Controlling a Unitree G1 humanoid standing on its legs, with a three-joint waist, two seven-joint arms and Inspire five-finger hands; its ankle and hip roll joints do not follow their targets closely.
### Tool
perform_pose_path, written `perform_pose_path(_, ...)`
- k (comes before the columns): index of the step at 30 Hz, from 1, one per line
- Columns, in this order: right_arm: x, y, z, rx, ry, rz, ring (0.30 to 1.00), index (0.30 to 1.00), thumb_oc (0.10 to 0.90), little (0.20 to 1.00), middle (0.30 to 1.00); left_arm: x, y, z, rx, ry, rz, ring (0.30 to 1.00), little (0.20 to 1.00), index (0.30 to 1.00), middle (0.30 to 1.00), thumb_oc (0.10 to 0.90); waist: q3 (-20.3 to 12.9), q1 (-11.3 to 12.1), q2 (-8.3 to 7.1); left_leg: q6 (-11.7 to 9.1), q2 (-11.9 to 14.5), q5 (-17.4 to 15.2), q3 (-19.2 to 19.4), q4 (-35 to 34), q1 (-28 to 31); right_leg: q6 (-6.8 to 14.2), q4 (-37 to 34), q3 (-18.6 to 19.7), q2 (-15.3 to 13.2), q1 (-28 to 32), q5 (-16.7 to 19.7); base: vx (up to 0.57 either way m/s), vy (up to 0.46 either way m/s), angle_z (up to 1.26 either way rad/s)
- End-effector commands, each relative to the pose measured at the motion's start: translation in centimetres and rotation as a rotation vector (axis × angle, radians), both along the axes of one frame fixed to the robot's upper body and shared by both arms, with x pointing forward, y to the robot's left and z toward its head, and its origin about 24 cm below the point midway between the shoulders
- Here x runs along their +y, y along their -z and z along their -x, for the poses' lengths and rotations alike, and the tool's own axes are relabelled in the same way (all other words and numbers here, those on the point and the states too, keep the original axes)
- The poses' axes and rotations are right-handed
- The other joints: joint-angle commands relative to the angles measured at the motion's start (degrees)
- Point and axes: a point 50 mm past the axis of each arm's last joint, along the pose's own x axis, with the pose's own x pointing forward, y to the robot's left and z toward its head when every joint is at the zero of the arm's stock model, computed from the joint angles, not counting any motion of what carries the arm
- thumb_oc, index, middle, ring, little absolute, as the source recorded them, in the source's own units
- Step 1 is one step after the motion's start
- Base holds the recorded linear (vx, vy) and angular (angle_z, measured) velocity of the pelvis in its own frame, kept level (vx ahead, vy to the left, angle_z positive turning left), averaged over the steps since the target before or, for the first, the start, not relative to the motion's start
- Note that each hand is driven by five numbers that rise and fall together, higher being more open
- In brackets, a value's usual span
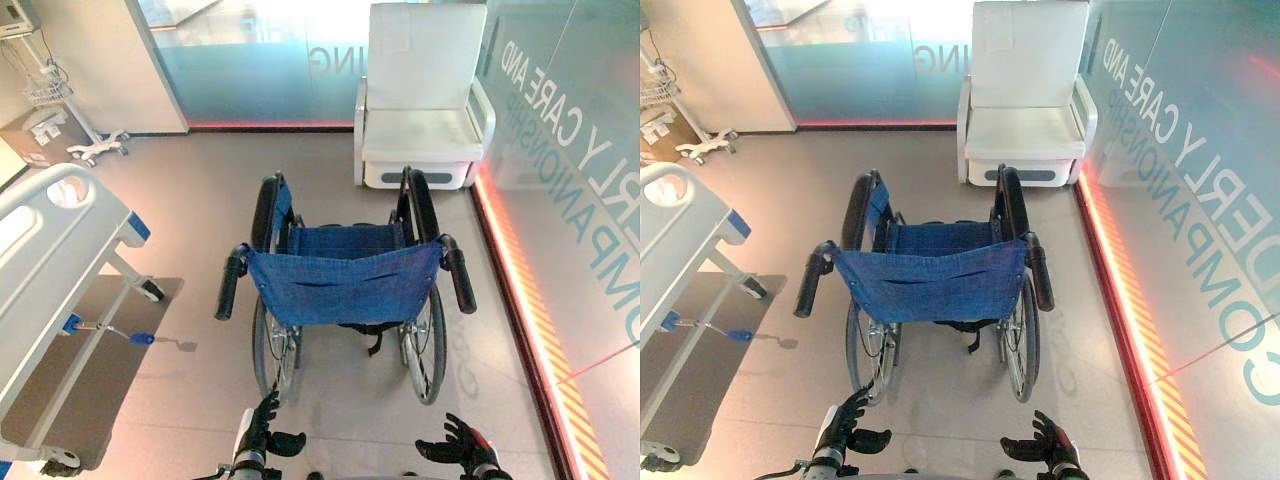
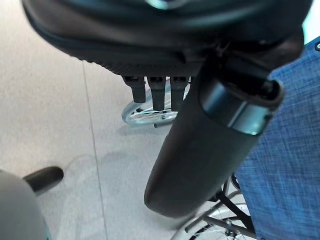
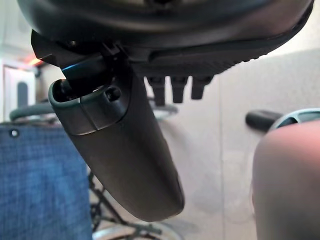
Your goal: Push the wheelchair next to the bed
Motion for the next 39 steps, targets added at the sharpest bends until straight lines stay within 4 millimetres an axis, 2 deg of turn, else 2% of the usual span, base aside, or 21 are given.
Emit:
perform_pose_path(1, 1.8, -0.9, -2.8, -0.13, -0.053, 0.026, 0.9, 0.9, 0.8, 0.9, 0.9, -0.3, -1.3, -2.5, -0.13, 0.013, 0.051, 0.9, 0.9, 0.9, 0.9, 0.8, 0.29, 1.24, -1.78, -0.34, -4.17, -5.12, -1.2, 1.29, 0.72, 0.18, 3.4, -0.46, -0.67, 0.5, -2.38, 0.0, 0.0, 0.0)
perform_pose_path(8, 1.6, -1.0, -2.8, -0.127, -0.09, 0.069, 0.9, 0.9, 0.8, 0.9, 0.9, -0.5, -0.9, -1.9, -0.103, 0.009, 0.084, 0.9, 0.9, 0.9, 0.9, 0.8, 0.37, 1.6, -1.84, -0.43, -4.14, -5.05, -1.65, 1.39, 0.58, 0.51, 3.29, -1.07, -1.18, 0.66, -2.07, 0.0, 0.0, 0.02)
perform_pose_path(10, 1.4, -0.9, -2.8, -0.119, -0.044, 0.049, 0.9, 0.9, 0.8, 0.9, 0.9, -0.1, -1.0, -2.0, -0.122, -0.088, 0.104, 0.9, 0.9, 0.9, 0.9, 0.8, 0.67, 1.64, -1.75, -0.48, -4.1, -4.96, -1.84, 1.26, 0.99, 0.56, 3.23, -1.09, -1.22, 1.01, -1.96, 0.01, 0.004, 0.06)
perform_pose_path(12, 1.0, -1.4, -3.4, -0.156, 0.036, 0.023, 0.9, 0.9, 0.8, 0.9, 0.9, 1.1, -1.8, -2.9, -0.215, -0.291, 0.178, 0.9, 0.9, 0.9, 0.9, 0.8, 0.75, 1.92, -1.85, -0.35, -4.08, -5.06, -2.02, 1.15, 1.32, 0.67, 2.89, -1.36, -1.43, 1.34, -1.64, 0.02, -0.005, 0.14)
perform_pose_path(17, -0.5, -2.9, -5.2, -0.248, 0.109, 0.02, 0.9, 0.9, 0.8, 0.9, 0.9, 2.9, -3.7, -4.4, -0.363, -0.415, 0.169, 0.9, 0.9, 0.9, 0.9, 0.8, 0.8, 2.41, -2.33, -0.32, -3.71, -4.92, -1.87, 1.26, 1.16, 0.53, 2.87, -1.46, -1.4, 1.29, -1.26, -0.01, -0.041, 0.03)
perform_pose_path(19, -2.0, -4.0, -6.3, -0.313, 0.17, 0.013, 0.9, 0.9, 0.8, 0.9, 0.9, 4.7, -4.6, -5.0, -0.423, -0.506, 0.148, 0.9, 0.9, 0.9, 0.9, 0.8, 0.61, 2.43, -2.6, -0.29, -3.64, -4.95, -1.79, 1.04, 1.61, 0.47, 2.88, -1.47, -1.19, 1.54, -1.21, -0.01, -0.035, 0.01)
perform_pose_path(22, -3.0, -5.0, -7.3, -0.365, 0.214, 0.028, 0.9, 0.9, 0.8, 0.9, 0.9, 5.8, -5.3, -5.5, -0.458, -0.546, 0.117, 0.9, 0.9, 0.9, 0.9, 0.8, 0.44, 2.48, -2.78, -0.26, -3.56, -4.9, -1.74, 0.97, 1.87, 0.36, 2.83, -1.34, -1.05, 1.76, -1.17, 0.0, 0.0, 0.0)
perform_pose_path(25, -5.9, -8.3, -9.8, -0.523, 0.327, 0.068, 0.9, 0.9, 0.8, 0.9, 0.9, 8.2, -7.1, -6.6, -0.55, -0.622, 0.092, 0.9, 0.9, 0.9, 0.9, 0.8, 0.01, 2.42, -2.87, -0.31, -3.36, -5.0, -1.48, 0.94, 2.43, 0.13, 2.67, -1.06, -0.89, 2.38, -1.37, 0.04, -0.014, 0.01)
perform_pose_path(29, -8.6, -12.1, -12.2, -0.663, 0.371, 0.085, 0.9, 0.9, 0.8, 0.9, 0.9, 10.3, -9.7, -8.1, -0.678, -0.691, 0.043, 0.9, 0.9, 0.9, 0.9, 0.8, -0.51, 2.15, -2.8, -0.4, -3.23, -5.03, -1.36, 0.67, 2.62, 0.03, 2.16, -0.63, -0.74, 2.7, -1.53, 0.0, 0.0, 0.0)
perform_pose_path(33, -9.5, -15.3, -13.9, -0.795, 0.366, 0.093, 0.9, 0.9, 0.8, 0.9, 0.9, 11.8, -12.8, -9.6, -0.83, -0.712, 0.001, 0.9, 0.9, 0.9, 0.9, 0.8, -0.75, 2.03, -2.92, -0.57, -3.11, -4.91, -1.38, 0.58, 2.55, -0.06, 1.84, -0.39, -0.73, 2.91, -1.66, 0.0, 0.0, 0.0)
perform_pose_path(34, -9.9, -17.3, -14.7, -0.87, 0.362, 0.106, 0.9, 0.9, 0.8, 0.9, 0.9, 12.6, -14.9, -10.5, -0.926, -0.712, -0.017, 0.9, 0.9, 0.9, 0.9, 0.8, -1.08, 2.0, -2.98, -0.61, -3.09, -4.69, -1.32, 0.52, 2.23, -0.15, 1.73, -0.31, -0.71, 2.68, -1.58, 0.0, 0.0, 0.0)
perform_pose_path(37, -10.2, -21.4, -16.1, -1.04, 0.346, 0.157, 0.9, 0.9, 0.8, 0.9, 0.9, 13.6, -19.0, -11.9, -1.111, -0.684, -0.022, 0.9, 0.9, 0.9, 0.9, 0.8, -1.27, 1.81, -2.83, -0.68, -3.09, -4.61, -1.3, 0.39, 2.28, -0.2, 1.62, -0.15, -0.73, 2.81, -1.77, 0.0, 0.0, 0.0)
perform_pose_path(39, -9.9, -23.2, -16.7, -1.11, 0.338, 0.164, 0.9, 0.9, 0.8, 0.9, 0.9, 13.7, -20.9, -12.5, -1.185, -0.661, -0.024, 0.9, 0.9, 0.9, 0.9, 0.8, -1.35, 1.68, -2.73, -0.67, -3.1, -4.85, -1.21, 0.46, 2.46, -0.17, 1.61, -0.06, -0.73, 3.05, -2.05, 0.0, 0.0, 0.0)
